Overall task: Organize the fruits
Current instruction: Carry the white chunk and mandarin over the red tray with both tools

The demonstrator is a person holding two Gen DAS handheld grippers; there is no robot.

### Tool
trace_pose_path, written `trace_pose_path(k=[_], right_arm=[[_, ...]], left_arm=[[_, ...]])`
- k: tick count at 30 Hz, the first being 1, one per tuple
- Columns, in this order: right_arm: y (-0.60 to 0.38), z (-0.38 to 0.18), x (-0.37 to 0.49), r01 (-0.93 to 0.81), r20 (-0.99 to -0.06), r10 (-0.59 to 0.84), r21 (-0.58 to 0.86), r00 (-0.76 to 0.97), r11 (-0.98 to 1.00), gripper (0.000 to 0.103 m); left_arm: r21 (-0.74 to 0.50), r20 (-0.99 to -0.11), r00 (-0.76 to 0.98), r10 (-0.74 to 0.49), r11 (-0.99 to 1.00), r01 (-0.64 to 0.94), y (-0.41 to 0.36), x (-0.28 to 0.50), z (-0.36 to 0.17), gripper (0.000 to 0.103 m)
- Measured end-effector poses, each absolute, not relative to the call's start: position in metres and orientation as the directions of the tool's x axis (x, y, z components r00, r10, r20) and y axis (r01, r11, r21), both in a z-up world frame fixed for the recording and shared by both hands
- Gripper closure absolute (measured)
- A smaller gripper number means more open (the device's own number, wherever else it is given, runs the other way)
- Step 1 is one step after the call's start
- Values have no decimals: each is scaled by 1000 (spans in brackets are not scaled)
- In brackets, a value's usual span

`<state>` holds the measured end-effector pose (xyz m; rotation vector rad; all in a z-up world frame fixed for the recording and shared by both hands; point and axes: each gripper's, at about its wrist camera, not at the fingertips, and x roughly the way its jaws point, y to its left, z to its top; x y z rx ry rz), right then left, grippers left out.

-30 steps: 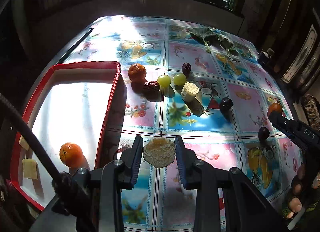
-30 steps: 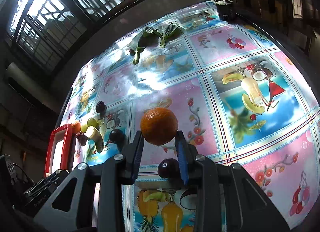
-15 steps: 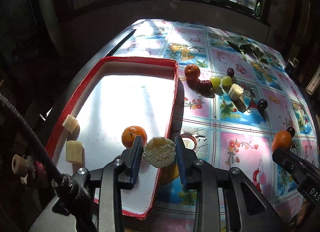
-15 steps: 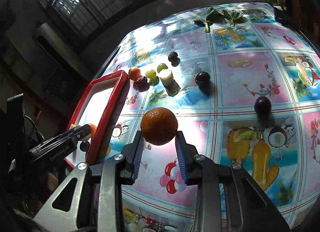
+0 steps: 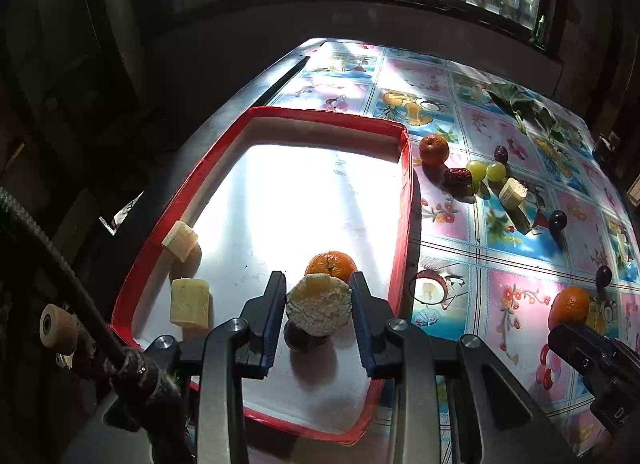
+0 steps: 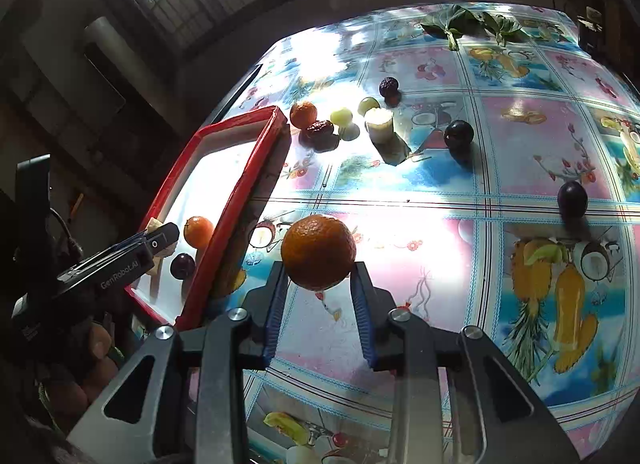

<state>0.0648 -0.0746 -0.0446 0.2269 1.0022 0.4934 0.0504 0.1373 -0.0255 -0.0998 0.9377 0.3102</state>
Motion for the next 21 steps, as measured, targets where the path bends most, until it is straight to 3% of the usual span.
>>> trace_pose_path(k=[12, 21], right_arm=[[-56, -45, 66, -317, -752, 507, 401, 421, 859, 69], [-22, -42, 75, -385, -736, 547, 407, 398, 828, 69]], left_arm=[[36, -815, 536, 218, 944, -328, 153, 52, -29, 71], [-65, -817, 551, 170, 922, -381, 199, 52, -21, 71]])
